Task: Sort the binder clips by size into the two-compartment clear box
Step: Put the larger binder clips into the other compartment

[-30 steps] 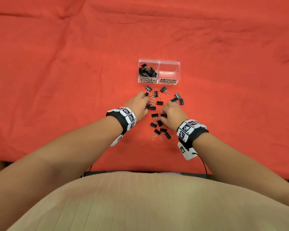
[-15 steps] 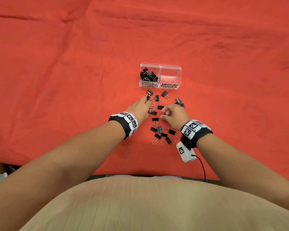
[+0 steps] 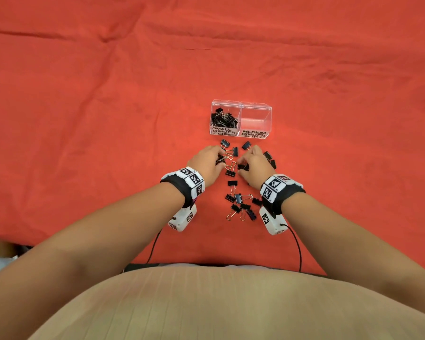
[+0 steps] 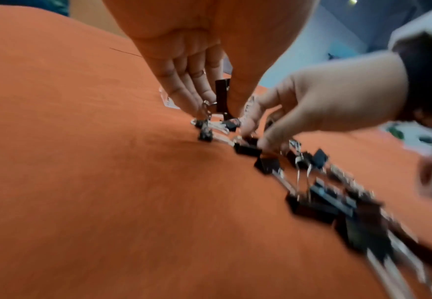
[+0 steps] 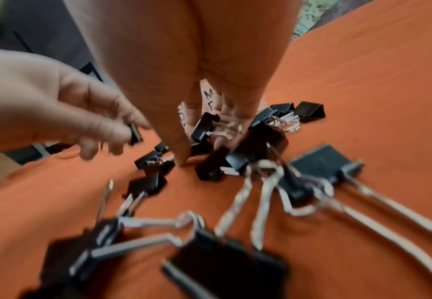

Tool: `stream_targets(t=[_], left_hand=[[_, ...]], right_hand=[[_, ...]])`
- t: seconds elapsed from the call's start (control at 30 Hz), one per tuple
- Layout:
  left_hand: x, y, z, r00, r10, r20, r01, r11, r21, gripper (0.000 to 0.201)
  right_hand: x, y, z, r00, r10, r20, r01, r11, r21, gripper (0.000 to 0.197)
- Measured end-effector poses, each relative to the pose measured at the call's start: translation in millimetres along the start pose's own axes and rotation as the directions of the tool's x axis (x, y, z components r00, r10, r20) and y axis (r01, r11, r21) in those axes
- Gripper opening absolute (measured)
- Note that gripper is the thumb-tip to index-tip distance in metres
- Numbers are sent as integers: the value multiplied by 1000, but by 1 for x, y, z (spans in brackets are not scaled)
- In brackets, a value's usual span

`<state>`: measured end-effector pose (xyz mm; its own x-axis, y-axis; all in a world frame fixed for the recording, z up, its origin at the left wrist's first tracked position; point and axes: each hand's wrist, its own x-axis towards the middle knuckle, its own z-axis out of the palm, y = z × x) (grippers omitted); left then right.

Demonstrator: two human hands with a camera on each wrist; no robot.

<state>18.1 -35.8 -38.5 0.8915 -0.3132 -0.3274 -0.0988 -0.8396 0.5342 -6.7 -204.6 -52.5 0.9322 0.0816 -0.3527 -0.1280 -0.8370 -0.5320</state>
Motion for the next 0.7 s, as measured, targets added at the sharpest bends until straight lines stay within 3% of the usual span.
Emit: stream_targets(t=[0.1,0.2,0.27,0.47,0.7], left_hand=[[11,12,-13,999,-36,-37,30,988,-153,24],[26,26,-24,996,-85,16,84,923,-376,17],[38,36,-29,993,-110,41,116,892,-436,19],[75,65,-39,997,-65,41,74,941,-329,25],[100,78,-29,992,-129,13,127,950,-287,26]], right_hand=[[-4,3,1,1000,-6,-21,6,1000,20,21],[-5,6,-3,996,21,-83,-12,994,107,21],[-6,10,-11,986,73,-149,-39,976,215,21],[2,27,-52,943,251,-220,-128,881,456,19],[38,18,-104,932,314,-183,-155,798,583,17]])
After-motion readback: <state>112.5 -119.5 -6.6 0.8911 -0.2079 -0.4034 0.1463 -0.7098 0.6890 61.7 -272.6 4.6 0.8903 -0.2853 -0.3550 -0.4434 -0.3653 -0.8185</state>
